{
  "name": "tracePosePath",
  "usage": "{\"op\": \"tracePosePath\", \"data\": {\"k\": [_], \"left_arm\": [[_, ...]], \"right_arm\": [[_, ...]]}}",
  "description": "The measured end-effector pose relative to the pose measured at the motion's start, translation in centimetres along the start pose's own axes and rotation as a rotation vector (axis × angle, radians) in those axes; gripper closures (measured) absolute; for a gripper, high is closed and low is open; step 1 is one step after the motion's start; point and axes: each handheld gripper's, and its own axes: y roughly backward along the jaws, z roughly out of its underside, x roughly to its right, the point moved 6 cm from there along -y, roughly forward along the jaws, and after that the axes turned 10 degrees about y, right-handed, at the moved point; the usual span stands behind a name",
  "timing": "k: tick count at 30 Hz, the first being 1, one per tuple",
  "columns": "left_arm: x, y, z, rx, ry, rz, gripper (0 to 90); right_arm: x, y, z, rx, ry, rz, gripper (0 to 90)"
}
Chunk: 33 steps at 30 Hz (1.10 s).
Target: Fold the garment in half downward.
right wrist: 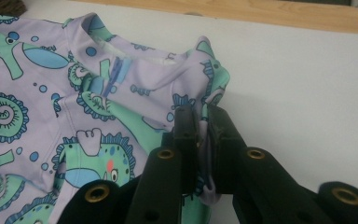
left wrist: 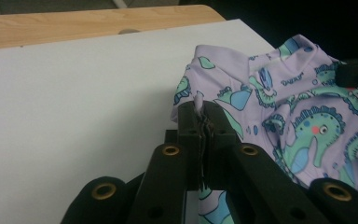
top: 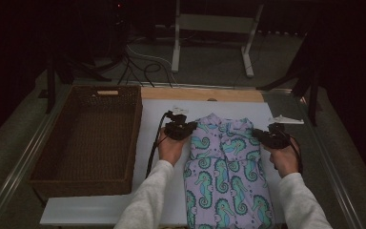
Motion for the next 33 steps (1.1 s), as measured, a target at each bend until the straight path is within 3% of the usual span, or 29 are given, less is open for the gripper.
{"op": "tracePosePath", "data": {"k": [9, 17, 22, 23, 24, 28, 33], "left_arm": [[1.3, 2.1, 1.8, -0.015, -0.022, 0.069, 88.0], [2.6, 4.2, 3.9, -0.029, -0.055, 0.124, 88.0], [3.4, 5.6, 6.1, -0.055, -0.078, 0.156, 88.0], [3.7, 6.1, 7.3, -0.071, -0.087, 0.169, 88.0], [3.7, 6.1, 7.3, -0.071, -0.087, 0.169, 88.0], [4.2, 6.7, 10.6, -0.130, -0.094, 0.189, 88.0], [4.7, 7.2, 11.8, -0.169, -0.119, 0.194, 88.0]], "right_arm": [[-1.6, 2.4, 0.7, 0.043, 0.050, -0.020, 84.0], [-2.7, 4.1, 2.2, 0.060, 0.054, -0.041, 84.0], [-4.3, 6.1, 4.1, 0.053, 0.098, -0.064, 84.0], [-4.6, 6.5, 4.6, 0.046, 0.106, -0.068, 84.0], [-4.6, 6.5, 4.6, 0.046, 0.106, -0.068, 84.0], [-5.7, 7.9, 7.0, 0.005, 0.141, -0.088, 84.0], [-6.3, 9.0, 9.0, -0.022, 0.132, -0.103, 84.0]]}}
